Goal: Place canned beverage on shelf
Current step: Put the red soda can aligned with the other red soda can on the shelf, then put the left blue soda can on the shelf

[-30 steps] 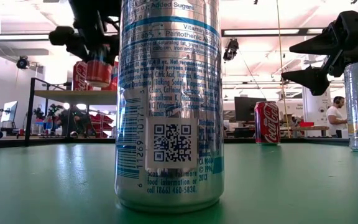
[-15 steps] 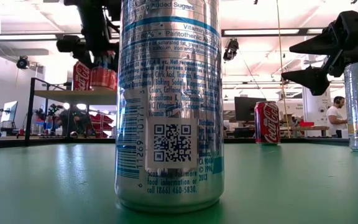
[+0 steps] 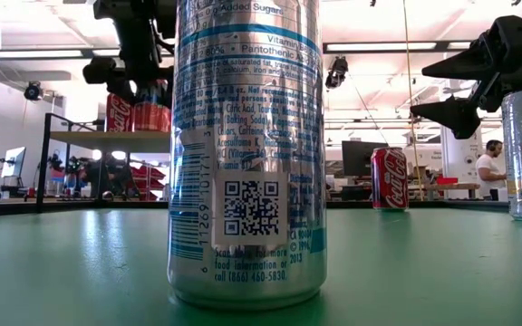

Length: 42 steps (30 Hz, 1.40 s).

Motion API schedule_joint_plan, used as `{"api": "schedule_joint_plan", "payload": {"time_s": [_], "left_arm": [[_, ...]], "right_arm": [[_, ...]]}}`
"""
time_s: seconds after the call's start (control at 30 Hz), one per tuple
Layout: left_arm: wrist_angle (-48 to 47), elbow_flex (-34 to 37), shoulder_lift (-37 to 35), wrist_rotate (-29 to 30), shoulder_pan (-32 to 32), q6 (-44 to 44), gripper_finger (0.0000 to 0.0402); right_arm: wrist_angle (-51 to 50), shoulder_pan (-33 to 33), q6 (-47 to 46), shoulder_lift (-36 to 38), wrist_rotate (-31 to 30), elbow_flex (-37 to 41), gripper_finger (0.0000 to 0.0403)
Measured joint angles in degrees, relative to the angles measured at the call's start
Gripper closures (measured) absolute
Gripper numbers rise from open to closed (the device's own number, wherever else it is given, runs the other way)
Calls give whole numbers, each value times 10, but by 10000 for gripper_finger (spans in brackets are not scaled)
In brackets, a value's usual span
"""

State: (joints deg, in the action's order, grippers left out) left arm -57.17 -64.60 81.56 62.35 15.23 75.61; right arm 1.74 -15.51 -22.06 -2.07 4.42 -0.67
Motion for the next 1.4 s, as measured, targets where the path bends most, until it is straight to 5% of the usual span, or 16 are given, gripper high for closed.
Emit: {"api": "schedule_joint_plan", "payload": {"time_s": [0.9, 1.2, 1.4], "left_arm": [[-13, -1, -15, -26, -14, -1, 4], [-97, -2, -62, -137, -53, 52, 2], [-103, -2, -92, -328, -78, 83, 2]], "right_arm": [[0, 0, 0, 0, 0, 0, 21], [0, 0, 0, 0, 0, 0, 21], [0, 0, 0, 0, 0, 0, 21]]}}
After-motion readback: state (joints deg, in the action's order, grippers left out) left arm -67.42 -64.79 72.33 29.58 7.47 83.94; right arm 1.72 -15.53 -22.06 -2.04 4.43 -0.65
